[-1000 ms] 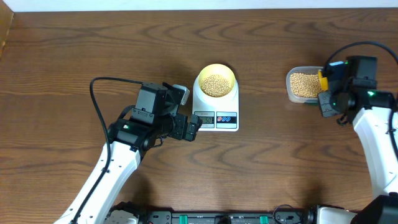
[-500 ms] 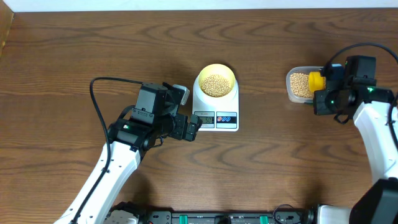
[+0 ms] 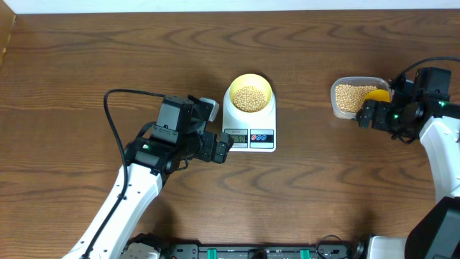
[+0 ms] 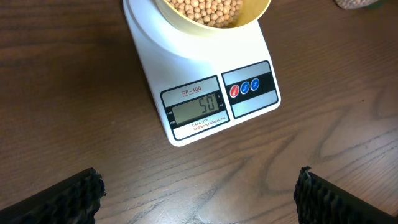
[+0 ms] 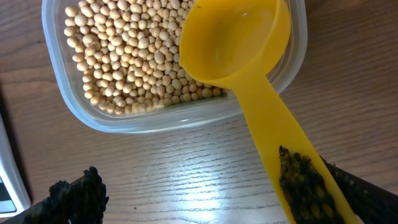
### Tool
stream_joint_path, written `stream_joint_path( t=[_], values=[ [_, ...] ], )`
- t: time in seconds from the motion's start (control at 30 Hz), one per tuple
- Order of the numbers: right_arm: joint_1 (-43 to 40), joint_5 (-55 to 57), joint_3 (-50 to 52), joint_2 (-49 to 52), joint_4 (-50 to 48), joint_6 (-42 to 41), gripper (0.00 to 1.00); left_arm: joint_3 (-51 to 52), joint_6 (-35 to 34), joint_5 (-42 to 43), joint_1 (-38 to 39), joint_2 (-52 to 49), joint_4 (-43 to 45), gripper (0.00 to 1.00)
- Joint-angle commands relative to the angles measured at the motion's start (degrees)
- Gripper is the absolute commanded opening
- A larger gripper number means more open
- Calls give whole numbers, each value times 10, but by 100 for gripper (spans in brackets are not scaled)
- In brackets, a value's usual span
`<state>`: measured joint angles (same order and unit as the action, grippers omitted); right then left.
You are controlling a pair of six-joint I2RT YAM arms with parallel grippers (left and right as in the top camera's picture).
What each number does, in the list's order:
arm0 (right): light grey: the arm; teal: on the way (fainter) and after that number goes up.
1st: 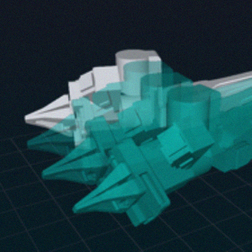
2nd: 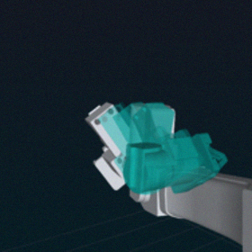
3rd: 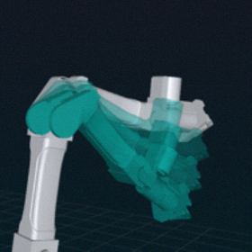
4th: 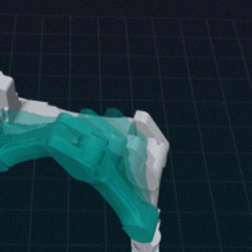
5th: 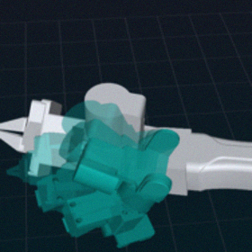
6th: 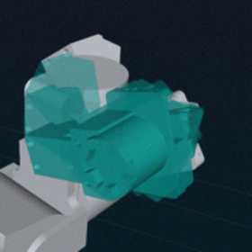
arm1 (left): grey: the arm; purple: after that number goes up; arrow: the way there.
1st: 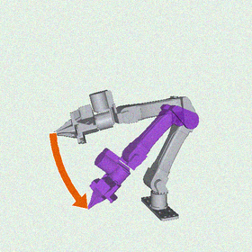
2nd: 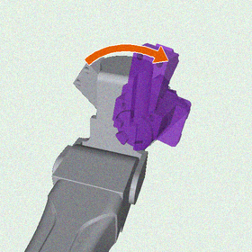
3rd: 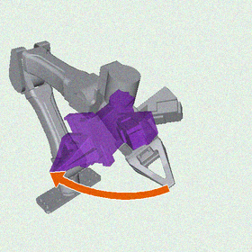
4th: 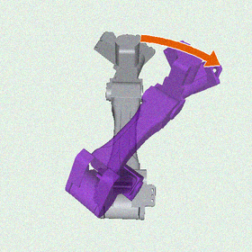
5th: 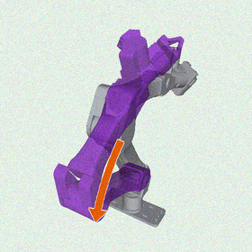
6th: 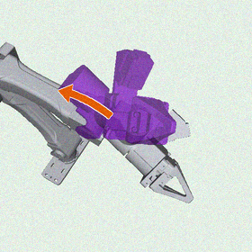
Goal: Scoop item into bowl and weigh 50g on scale
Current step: 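Lower the scoop into the tub and open the right gripper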
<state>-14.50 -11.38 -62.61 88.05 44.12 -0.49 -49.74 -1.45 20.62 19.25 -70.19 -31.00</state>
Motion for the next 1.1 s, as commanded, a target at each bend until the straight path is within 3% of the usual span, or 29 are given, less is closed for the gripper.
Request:
stream_joint_path(
  t=[0.0, 0.13, 0.3, 0.8, 1.07],
  values=[
    [-3, -5, -3, -10, 1, -13, 99, -1, 2, -6, 1, -2, 1, 100],
    [-3, 121, -3, -55, 6, -63, 99, -1, 2, -6, 1, -2, 1, 100],
    [-3, 165, -3, -96, 15, -63, 99, -1, 2, -6, 1, -2, 1, 100],
    [-3, 76, -3, -177, -15, -93, 99, -1, 2, -6, 1, -2, 1, 100],
    [-3, 82, -3, -217, -61, -27, 99, -1, 2, -6, 1, -2, 1, 100]
  ],
)
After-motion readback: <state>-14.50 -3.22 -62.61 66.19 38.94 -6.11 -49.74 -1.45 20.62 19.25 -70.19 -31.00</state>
